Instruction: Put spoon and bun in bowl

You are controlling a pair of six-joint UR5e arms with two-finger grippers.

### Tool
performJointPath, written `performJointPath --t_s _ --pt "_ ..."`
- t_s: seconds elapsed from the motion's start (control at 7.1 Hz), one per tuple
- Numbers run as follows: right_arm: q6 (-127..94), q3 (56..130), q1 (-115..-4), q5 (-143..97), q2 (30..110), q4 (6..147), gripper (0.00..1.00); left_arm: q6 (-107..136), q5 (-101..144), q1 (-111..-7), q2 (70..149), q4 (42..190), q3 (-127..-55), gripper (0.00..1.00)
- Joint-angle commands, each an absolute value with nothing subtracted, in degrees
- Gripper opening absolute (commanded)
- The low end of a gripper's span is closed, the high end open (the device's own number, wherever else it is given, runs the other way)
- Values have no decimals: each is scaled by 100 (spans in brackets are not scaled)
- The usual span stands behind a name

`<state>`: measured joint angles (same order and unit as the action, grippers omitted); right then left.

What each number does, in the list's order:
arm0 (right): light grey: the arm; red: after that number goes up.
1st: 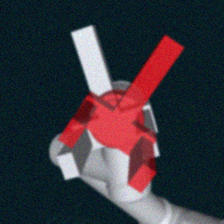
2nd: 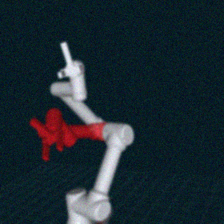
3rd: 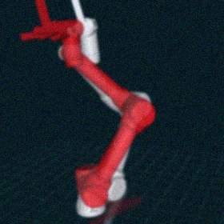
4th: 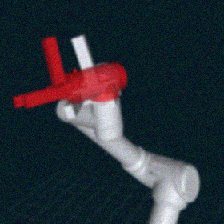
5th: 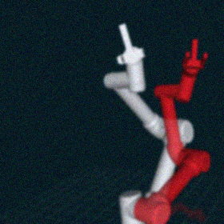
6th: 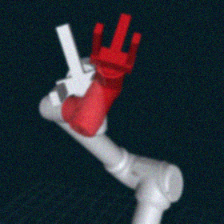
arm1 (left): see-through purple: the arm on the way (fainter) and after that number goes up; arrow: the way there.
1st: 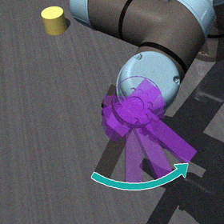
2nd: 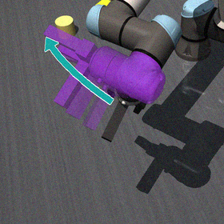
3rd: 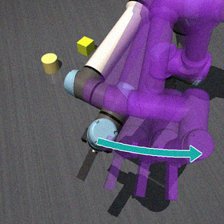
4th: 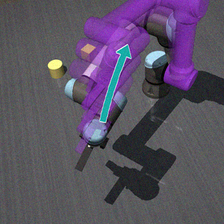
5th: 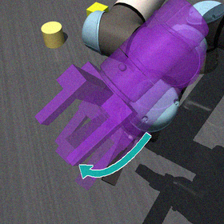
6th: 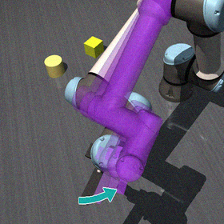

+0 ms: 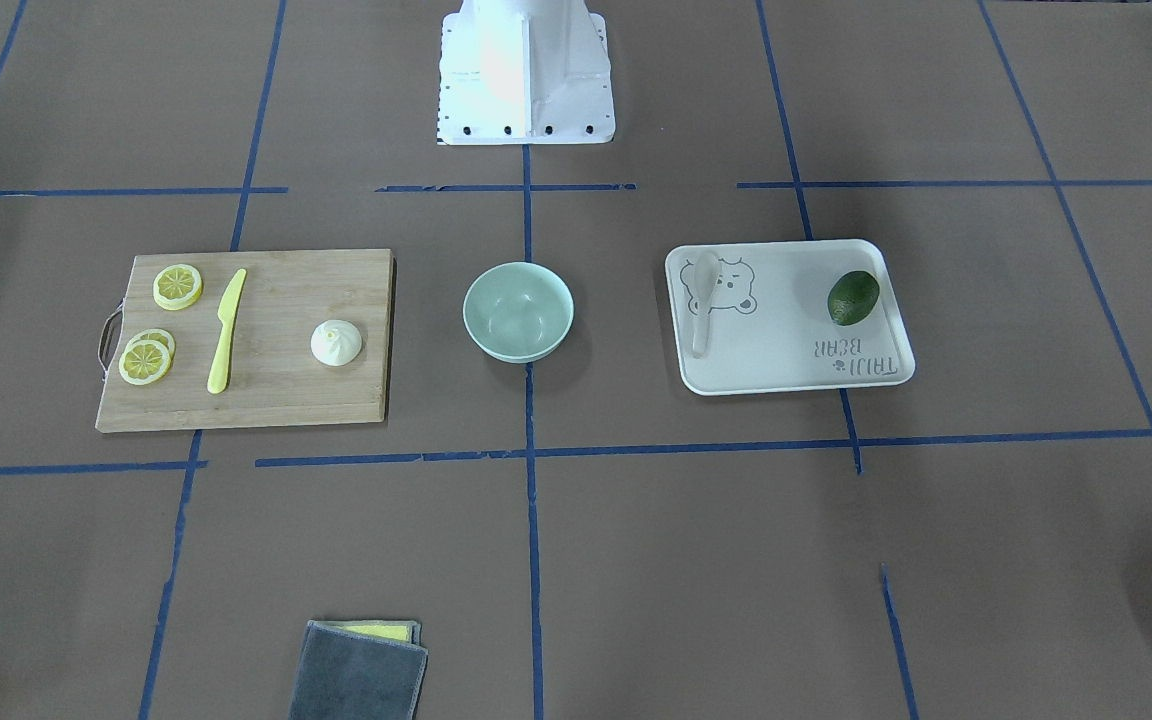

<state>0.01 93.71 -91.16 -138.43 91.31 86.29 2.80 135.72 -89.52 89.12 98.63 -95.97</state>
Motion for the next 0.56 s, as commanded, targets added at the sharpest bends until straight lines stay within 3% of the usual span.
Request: performJointPath --t_s 0.0,0.42 --pt "-17 9430 -9062 -13843 9053 8570 100 316 13579 -8563 8956 10718 -9659 100" --pt "-18 9457 -8991 -13852 8922 8491 100 1698 13518 -7669 9202 10846 -10542 100"
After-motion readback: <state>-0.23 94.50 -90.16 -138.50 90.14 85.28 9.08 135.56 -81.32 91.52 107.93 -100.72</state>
